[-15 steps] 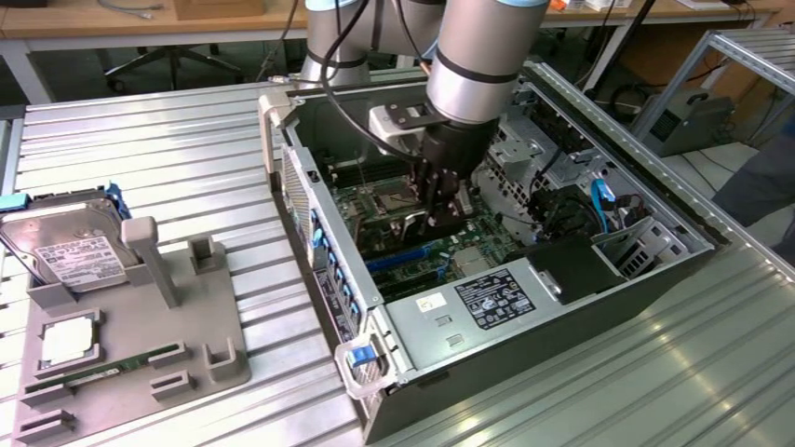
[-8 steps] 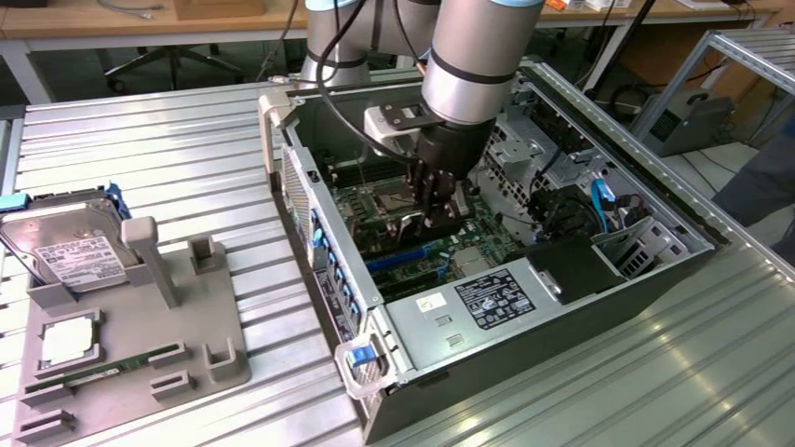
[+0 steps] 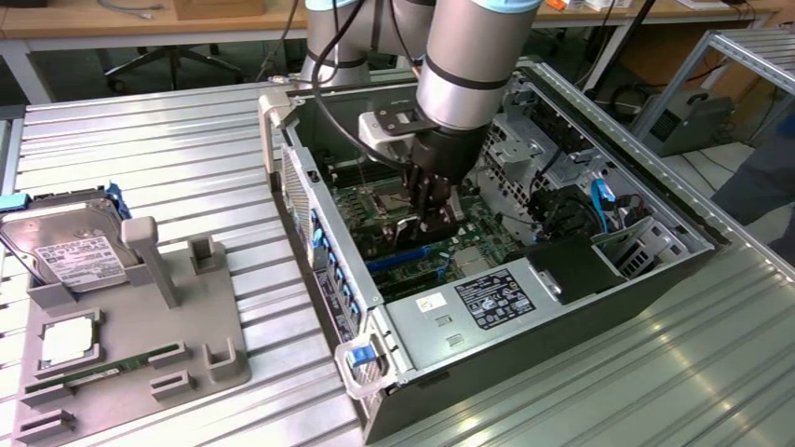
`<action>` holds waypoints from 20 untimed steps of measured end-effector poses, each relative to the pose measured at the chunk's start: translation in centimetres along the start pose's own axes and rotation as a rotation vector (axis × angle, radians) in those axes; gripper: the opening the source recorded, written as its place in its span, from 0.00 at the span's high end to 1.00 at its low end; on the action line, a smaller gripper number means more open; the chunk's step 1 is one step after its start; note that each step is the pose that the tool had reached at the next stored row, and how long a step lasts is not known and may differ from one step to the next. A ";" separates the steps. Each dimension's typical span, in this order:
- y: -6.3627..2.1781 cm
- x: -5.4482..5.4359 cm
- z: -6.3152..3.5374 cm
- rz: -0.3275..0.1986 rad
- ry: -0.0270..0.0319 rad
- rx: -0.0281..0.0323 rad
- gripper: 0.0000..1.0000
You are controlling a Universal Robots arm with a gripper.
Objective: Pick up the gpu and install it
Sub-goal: 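Insert the gpu into the slot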
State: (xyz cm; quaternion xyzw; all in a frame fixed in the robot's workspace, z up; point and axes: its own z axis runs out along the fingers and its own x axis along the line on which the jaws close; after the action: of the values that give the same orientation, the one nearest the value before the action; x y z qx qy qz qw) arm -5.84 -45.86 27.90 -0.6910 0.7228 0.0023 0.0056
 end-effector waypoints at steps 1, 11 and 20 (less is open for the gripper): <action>0.18 0.0 0.02 0.000 -0.0003 0.0001 0.73; 0.43 0.0 0.23 0.000 -0.0004 0.0001 0.73; 0.42 0.2 0.31 0.016 -0.0001 0.0003 0.73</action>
State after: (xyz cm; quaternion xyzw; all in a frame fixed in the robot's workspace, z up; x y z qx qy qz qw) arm -6.26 -46.07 27.58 -0.6850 0.7285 0.0023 0.0057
